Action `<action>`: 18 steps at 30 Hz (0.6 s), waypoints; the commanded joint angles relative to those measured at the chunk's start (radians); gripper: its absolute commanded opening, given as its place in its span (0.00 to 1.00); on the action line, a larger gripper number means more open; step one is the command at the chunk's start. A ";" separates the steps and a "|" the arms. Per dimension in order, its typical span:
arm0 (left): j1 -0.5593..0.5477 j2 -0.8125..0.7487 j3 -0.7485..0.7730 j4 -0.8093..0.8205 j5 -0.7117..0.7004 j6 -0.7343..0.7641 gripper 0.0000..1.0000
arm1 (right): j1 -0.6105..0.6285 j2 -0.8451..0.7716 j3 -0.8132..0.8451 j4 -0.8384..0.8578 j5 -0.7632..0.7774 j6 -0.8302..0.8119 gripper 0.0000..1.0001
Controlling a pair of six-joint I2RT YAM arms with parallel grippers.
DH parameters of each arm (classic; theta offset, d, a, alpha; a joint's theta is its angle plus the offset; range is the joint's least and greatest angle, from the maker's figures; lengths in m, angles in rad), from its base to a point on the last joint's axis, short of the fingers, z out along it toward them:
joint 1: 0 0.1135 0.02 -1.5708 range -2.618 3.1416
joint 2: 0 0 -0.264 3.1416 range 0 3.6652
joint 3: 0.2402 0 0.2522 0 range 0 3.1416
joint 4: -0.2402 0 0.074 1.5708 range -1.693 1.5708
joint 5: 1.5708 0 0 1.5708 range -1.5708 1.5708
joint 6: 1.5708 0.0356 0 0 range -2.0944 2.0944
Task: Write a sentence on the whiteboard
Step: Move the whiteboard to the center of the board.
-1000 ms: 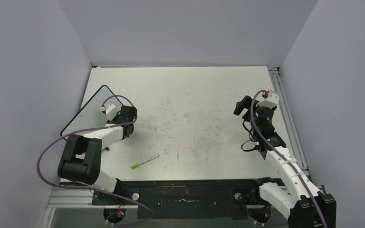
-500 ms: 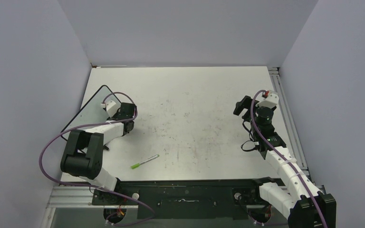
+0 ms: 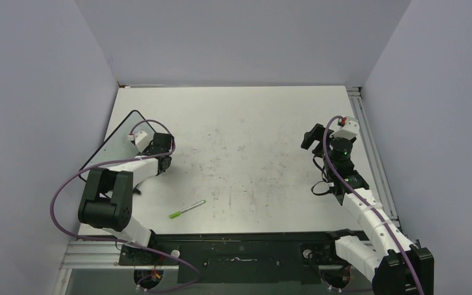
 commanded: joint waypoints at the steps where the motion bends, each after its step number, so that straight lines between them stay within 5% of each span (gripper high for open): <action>1: 0.012 0.009 0.031 0.006 -0.002 -0.014 0.32 | 0.002 0.003 0.037 0.060 -0.010 0.009 0.90; 18: -0.016 -0.015 0.016 0.003 0.011 0.043 0.08 | 0.002 0.001 0.037 0.055 -0.004 0.004 0.90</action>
